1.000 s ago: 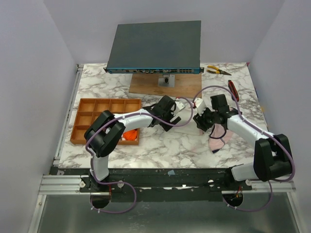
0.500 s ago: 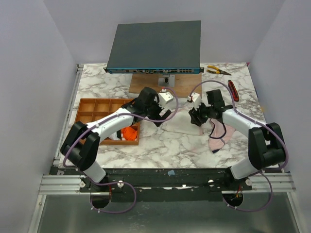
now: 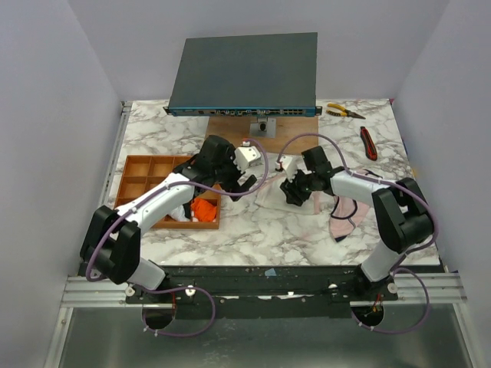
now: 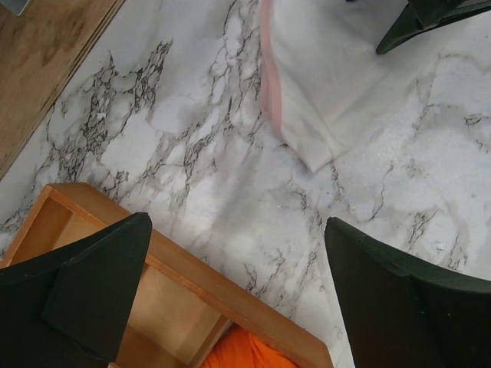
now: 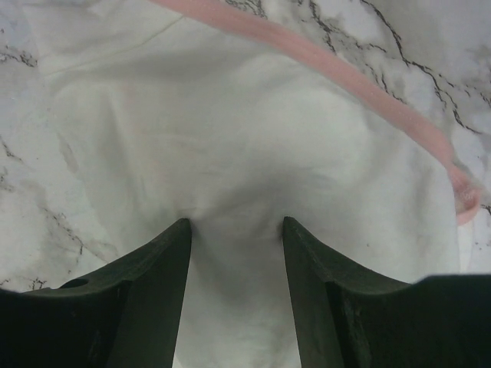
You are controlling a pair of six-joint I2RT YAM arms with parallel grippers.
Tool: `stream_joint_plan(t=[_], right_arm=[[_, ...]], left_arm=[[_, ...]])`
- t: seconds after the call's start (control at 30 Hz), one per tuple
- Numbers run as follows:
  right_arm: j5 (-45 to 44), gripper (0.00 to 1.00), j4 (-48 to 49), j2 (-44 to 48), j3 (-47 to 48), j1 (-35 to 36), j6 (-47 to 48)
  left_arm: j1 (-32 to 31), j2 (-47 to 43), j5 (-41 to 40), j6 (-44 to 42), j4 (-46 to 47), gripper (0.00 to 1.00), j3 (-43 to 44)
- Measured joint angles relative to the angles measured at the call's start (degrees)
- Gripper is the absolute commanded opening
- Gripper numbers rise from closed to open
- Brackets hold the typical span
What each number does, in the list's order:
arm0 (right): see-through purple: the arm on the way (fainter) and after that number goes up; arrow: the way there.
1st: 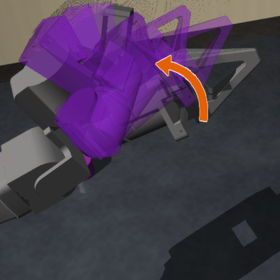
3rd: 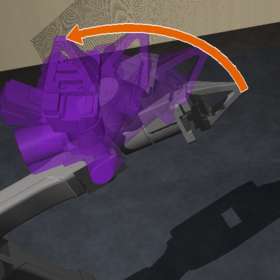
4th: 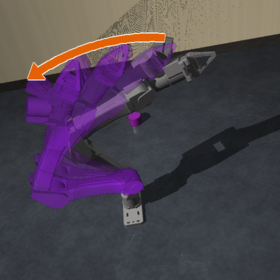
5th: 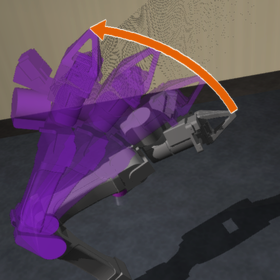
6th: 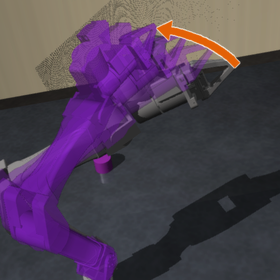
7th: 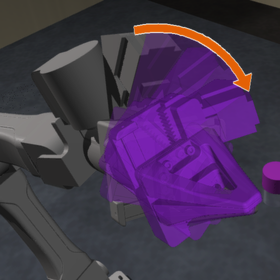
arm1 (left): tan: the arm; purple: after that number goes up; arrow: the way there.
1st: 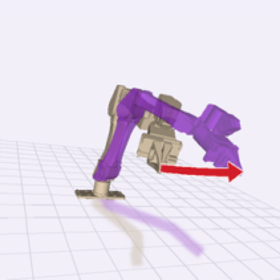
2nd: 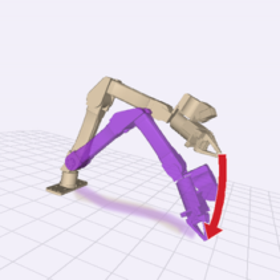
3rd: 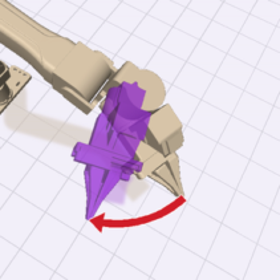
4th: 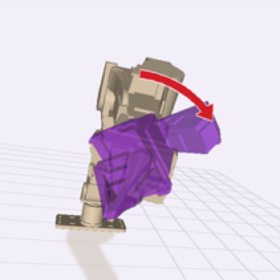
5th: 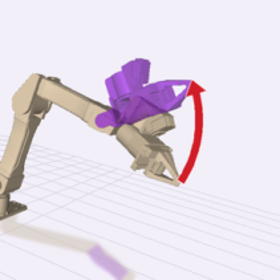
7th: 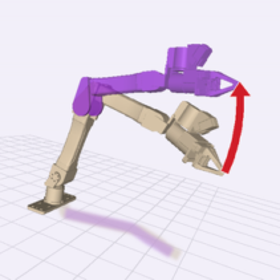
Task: Roll the underwear
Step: Move the underwear to the center of the board.
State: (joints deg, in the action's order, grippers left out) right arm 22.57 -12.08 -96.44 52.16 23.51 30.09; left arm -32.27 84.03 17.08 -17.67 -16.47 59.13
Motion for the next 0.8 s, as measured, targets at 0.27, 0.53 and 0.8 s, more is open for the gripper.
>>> stream_joint_plan(t=[0.27,0.53,0.8], right_arm=[[-1.95,0.55,-0.83,-0.42,0.31,6.69,0.35],[-2.25,0.59,-2.62,0.59,0.28,11.13,-2.62],[-8.46,0.77,-4.72,10.03,0.28,11.15,-5.29]], left_arm=[[0.44,-2.75,0.33,-3.37,-2.75,0.99,-2.03],[3.26,-8.85,0.31,-4.44,-3.08,0.99,-7.39],[5.05,-9.01,0.57,-4.42,-3.21,0.99,-6.05]])
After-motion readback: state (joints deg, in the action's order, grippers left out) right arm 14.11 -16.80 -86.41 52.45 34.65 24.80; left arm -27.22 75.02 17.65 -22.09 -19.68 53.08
